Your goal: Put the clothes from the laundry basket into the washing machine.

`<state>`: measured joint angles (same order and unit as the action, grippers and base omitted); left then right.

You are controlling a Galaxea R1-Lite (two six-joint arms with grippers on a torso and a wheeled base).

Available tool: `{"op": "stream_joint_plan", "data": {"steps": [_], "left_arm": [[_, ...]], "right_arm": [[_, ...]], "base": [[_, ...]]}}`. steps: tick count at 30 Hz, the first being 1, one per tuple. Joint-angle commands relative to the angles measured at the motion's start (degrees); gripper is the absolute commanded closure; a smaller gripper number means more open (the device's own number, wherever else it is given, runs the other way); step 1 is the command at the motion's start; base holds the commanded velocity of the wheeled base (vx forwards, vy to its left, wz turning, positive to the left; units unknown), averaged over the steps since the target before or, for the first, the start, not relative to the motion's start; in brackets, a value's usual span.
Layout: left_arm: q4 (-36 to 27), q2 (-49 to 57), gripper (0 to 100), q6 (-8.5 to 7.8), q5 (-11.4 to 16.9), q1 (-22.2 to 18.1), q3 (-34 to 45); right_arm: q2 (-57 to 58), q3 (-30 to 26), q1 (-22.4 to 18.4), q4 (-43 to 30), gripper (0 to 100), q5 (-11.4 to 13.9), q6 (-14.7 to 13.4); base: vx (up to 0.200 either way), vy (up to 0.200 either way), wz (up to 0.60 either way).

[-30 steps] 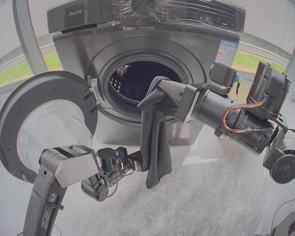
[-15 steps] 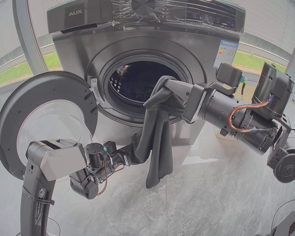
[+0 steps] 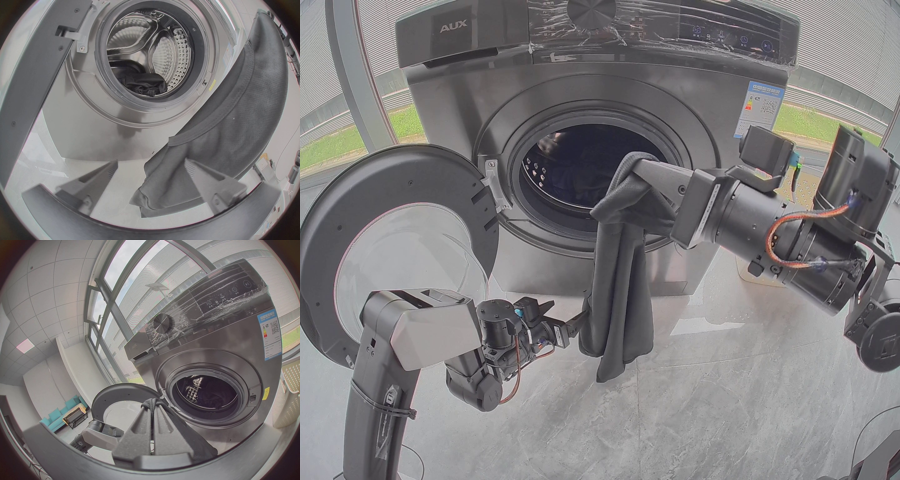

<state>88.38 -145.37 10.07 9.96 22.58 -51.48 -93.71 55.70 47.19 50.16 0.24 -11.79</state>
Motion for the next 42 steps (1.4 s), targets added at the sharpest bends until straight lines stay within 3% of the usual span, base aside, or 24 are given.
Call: {"op": "stream_joint_plan", "data": {"steps": [1,8,17,29,42], "left_arm": [[-0.05,-1.67,0,0.13,0.06,0.36,-1.52],[-0.14,-2.90,0,0.13,0.32,2.38,-3.27],[0.12,-3.51,0,-0.23,3.75,3.53,-3.36],[0.21,-1.58,0,-0.40,1.82,-0.87,-2.66],[0.30,-1.40,0,-1.02,2.78,1.94,-0.02]], "right_arm": [[-0.07,0.20,0.18,0.02,100,0.02,0.01],[-0.33,0.20,0.27,0.02,100,0.02,0.01],[-0.42,0.11,0.10,0.02,100,0.02,0.01],[-0.77,0.99,-1.31,-0.07,100,0.11,0.01],[-3.94,3.89,-1.93,0.02,100,0.11,0.01]], "base": [[0.000,0.000,0.00],[0.000,0.000,0.00],[0.000,0.000,0.00],[0.000,0.000,0.00],[0.000,0.000,0.00]]}}
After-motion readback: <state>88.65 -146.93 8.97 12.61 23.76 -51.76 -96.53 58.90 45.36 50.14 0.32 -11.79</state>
